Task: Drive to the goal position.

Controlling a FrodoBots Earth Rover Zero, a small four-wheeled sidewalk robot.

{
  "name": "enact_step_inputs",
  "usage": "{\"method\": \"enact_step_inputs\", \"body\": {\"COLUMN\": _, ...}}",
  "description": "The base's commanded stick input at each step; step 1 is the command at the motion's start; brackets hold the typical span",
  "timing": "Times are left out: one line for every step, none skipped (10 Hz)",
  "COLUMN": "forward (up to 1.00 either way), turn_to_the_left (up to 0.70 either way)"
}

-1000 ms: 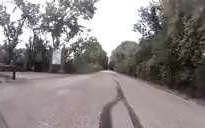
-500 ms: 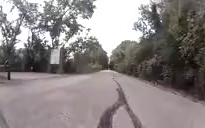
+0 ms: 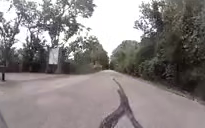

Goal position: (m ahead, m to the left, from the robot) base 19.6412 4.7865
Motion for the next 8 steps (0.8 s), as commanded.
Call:
{"method": "enact_step_inputs", "body": {"forward": 0.5, "turn_to_the_left": 0.0}}
{"method": "enact_step_inputs", "body": {"forward": 0.5, "turn_to_the_left": 0.0}}
{"method": "enact_step_inputs", "body": {"forward": 0.5, "turn_to_the_left": 0.0}}
{"method": "enact_step_inputs", "body": {"forward": 0.5, "turn_to_the_left": 0.0}}
{"method": "enact_step_inputs", "body": {"forward": 0.5, "turn_to_the_left": 0.0}}
{"method": "enact_step_inputs", "body": {"forward": 0.5, "turn_to_the_left": 0.0}}
{"method": "enact_step_inputs", "body": {"forward": 0.5, "turn_to_the_left": 0.0}}
{"method": "enact_step_inputs", "body": {"forward": 0.5, "turn_to_the_left": 0.0}}
